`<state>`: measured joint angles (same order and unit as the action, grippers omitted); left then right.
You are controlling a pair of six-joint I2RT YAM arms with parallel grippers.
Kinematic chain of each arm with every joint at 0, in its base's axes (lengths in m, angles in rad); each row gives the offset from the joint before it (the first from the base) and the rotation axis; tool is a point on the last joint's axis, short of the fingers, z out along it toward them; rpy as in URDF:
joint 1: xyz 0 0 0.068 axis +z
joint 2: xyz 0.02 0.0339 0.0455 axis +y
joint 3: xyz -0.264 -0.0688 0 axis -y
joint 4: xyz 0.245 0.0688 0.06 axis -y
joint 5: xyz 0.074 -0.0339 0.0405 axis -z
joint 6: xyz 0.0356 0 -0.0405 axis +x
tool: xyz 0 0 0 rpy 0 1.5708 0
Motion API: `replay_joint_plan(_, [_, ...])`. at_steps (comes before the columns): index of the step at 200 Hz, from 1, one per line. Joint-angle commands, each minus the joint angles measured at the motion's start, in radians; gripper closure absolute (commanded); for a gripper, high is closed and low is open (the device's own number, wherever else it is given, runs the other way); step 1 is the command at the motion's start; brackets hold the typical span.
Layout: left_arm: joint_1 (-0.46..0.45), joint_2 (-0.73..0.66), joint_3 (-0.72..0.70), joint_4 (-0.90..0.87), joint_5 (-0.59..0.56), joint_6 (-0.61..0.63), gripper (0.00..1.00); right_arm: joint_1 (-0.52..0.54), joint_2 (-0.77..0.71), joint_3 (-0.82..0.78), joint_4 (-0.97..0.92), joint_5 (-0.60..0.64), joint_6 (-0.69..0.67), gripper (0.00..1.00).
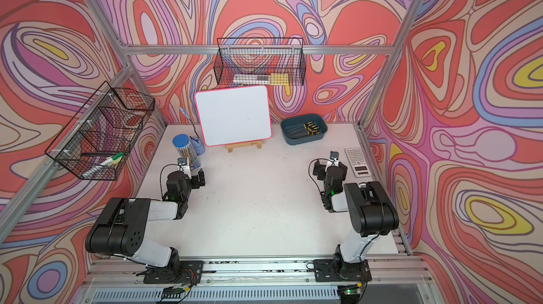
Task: Take the file tool out of the storage box
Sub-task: Move the storage box to the center of the board.
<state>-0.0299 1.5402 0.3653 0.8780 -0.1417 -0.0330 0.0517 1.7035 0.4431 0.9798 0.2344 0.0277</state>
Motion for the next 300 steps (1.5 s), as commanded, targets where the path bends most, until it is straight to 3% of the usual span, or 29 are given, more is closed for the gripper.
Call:
replay_joint_plan(1, [-0.022, -0.056, 0.018, -0.041, -0.051, 0.020, 0.00, -0.005, -0.049, 0.013, -0.031, -0.012, -0.009, 0.02])
replay_joint_plan(19, [-0.039, -0.189, 0.089, -0.270, -0.076, 0.030, 0.01, 0.006, -0.196, 0.107, -0.315, 0.053, 0.003, 0.02])
replay_joint_plan(37, [-0.039, -0.293, 0.241, -0.528, -0.024, -0.048, 0.00, 0.005, -0.268, 0.312, -0.704, 0.128, 0.138, 0.02])
replay_joint_plan(53, [-0.040, -0.315, 0.350, -0.667, 0.073, -0.144, 0.01, 0.006, -0.214, 0.544, -1.029, 0.106, 0.234, 0.02])
replay_joint_plan(70, [-0.065, -0.306, 0.431, -0.763, 0.154, -0.211, 0.01, 0.006, -0.148, 0.711, -1.196, 0.099, 0.392, 0.01])
replay_joint_plan(104, [-0.175, -0.287, 0.506, -0.844, 0.105, -0.209, 0.00, 0.005, 0.030, 0.989, -1.430, 0.008, 0.640, 0.02])
replay_joint_plan(179, [-0.246, -0.326, 0.515, -0.901, 0.089, -0.219, 0.01, 0.004, 0.395, 1.303, -1.531, -0.171, 0.800, 0.04])
replay_joint_plan(235, [-0.258, -0.301, 0.509, -0.896, 0.087, -0.244, 0.01, 0.003, 0.545, 1.451, -1.550, -0.199, 0.831, 0.17])
replay_joint_plan(282, [-0.272, -0.288, 0.533, -0.923, 0.082, -0.231, 0.00, -0.006, 0.665, 1.585, -1.571, -0.263, 0.851, 0.36])
replay_joint_plan(300, [-0.272, -0.279, 0.544, -0.930, 0.074, -0.230, 0.00, -0.007, 0.685, 1.604, -1.573, -0.268, 0.868, 0.38])
